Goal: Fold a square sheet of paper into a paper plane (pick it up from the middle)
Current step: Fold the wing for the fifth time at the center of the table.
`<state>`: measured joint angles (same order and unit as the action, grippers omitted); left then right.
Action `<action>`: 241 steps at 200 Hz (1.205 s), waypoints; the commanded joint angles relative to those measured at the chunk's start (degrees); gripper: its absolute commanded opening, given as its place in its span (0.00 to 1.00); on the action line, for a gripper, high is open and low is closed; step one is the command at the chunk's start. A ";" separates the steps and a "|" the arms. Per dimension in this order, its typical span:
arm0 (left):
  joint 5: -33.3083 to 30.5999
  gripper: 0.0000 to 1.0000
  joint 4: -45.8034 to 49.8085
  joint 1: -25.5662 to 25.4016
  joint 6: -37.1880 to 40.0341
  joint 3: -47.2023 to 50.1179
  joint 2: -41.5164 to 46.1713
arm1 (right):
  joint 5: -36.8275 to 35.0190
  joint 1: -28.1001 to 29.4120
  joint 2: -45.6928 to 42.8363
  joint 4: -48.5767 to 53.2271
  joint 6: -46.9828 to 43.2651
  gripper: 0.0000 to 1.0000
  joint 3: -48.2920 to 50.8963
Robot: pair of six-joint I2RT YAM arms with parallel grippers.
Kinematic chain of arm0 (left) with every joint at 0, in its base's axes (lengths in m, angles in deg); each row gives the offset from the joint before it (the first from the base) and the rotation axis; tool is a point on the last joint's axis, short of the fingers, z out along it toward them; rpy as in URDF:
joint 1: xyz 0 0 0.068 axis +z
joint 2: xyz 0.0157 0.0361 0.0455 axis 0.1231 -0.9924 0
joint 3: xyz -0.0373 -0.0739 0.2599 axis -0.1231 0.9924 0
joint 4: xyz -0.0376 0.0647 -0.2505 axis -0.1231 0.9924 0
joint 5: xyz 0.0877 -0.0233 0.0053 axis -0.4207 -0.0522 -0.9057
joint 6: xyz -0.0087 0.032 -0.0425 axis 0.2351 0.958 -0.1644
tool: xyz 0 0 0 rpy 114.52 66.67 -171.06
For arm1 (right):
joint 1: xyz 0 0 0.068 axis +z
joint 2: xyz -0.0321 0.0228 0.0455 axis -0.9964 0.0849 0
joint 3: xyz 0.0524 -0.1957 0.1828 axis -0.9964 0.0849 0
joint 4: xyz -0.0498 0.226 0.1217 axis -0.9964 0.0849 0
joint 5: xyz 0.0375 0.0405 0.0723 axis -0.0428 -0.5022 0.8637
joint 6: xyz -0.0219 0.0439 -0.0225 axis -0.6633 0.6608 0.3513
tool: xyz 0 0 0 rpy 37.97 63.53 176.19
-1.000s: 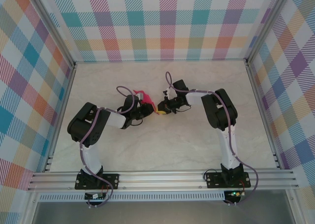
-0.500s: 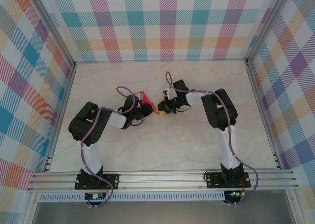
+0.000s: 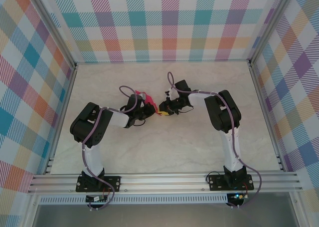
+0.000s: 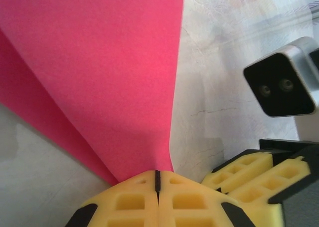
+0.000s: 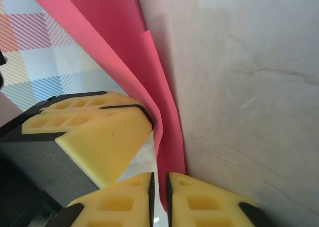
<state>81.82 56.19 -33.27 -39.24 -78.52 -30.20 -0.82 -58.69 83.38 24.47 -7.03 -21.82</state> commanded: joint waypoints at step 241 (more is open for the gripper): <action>-4.26 0.05 9.30 -0.39 -0.80 -2.14 -1.40 | -13.01 3.60 0.26 12.57 -6.08 0.08 -2.51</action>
<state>81.21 59.84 -33.46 -40.51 -80.27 -30.18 -11.31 -55.33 82.40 34.17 -12.34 -25.84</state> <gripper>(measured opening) 0.053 0.078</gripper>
